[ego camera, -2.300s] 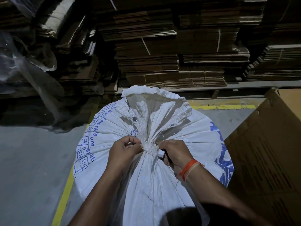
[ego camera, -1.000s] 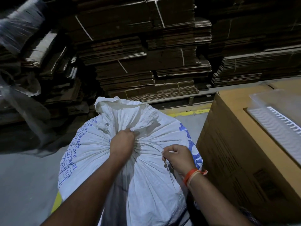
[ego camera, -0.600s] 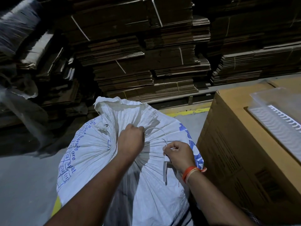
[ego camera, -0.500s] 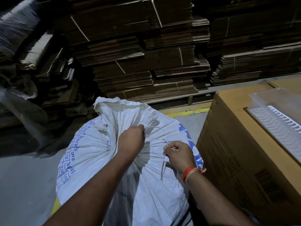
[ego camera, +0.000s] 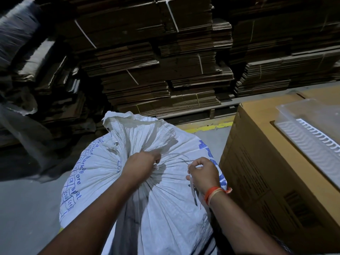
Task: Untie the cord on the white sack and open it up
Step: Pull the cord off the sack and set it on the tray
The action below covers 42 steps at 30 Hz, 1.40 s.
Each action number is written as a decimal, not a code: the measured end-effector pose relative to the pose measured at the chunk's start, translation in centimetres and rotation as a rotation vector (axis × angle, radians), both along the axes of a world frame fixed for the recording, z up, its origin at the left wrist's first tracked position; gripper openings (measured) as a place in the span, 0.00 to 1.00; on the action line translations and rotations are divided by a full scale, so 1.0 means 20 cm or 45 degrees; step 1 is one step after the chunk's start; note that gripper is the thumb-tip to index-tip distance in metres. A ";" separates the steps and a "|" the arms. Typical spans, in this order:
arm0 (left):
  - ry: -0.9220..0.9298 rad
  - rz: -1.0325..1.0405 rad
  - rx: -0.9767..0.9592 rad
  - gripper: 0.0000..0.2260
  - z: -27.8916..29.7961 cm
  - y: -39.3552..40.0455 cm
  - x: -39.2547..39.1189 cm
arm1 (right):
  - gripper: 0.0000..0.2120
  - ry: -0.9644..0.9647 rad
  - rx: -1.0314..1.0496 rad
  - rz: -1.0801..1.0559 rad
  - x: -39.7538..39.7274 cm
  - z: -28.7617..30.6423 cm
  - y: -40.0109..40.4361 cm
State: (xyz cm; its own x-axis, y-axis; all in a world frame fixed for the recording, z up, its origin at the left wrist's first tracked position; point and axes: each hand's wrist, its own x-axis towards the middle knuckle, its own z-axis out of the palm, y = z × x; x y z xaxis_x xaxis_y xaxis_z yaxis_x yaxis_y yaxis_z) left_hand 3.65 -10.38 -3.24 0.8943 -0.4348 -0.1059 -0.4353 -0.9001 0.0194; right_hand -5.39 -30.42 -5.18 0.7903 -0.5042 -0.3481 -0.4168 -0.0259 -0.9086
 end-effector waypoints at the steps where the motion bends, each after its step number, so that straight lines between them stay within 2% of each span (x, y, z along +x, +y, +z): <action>1: -0.007 -0.064 0.085 0.10 0.02 0.01 0.00 | 0.04 -0.013 -0.003 -0.001 0.00 0.00 0.00; 5: 0.025 -0.184 0.237 0.15 0.04 0.04 0.01 | 0.08 -0.022 -0.004 0.032 -0.01 0.04 0.00; 9: 0.078 -0.195 0.145 0.25 0.05 0.01 0.02 | 0.13 -0.007 -0.149 0.164 -0.01 0.04 -0.02; 15: 0.004 -0.279 0.077 0.26 0.11 -0.05 0.05 | 0.13 0.007 -0.262 0.155 0.00 0.02 -0.06; 17: -0.097 -0.263 0.042 0.25 0.14 -0.07 0.05 | 0.14 0.011 -0.319 0.166 0.00 0.01 -0.07; 21: -0.203 -0.318 -0.045 0.13 0.19 -0.08 0.05 | 0.14 -0.049 -0.396 0.176 0.00 0.02 -0.06; 26: -0.287 -0.422 -0.300 0.09 0.25 -0.10 0.05 | 0.14 -0.146 -0.462 0.169 -0.04 0.08 -0.08; 31: -0.326 -0.412 -0.384 0.07 0.37 -0.08 0.04 | 0.11 -0.204 -0.442 0.115 -0.14 0.20 -0.09; 36: -0.365 -0.383 -0.555 0.08 0.50 -0.09 -0.02 | 0.08 -0.227 -0.588 0.061 -0.24 0.36 -0.15; 42: -0.334 -0.426 -0.737 0.10 0.68 -0.33 -0.13 | 0.06 -0.250 -0.773 -0.045 -0.40 0.64 -0.35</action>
State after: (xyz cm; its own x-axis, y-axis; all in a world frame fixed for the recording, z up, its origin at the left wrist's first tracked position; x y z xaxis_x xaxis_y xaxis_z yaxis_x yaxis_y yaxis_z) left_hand 0.98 -16.97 10.36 0.6674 -0.6115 0.4251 -0.7421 -0.5943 0.3101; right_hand -13.39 -37.50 7.69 0.7897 -0.5930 0.1572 -0.2539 -0.5493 -0.7961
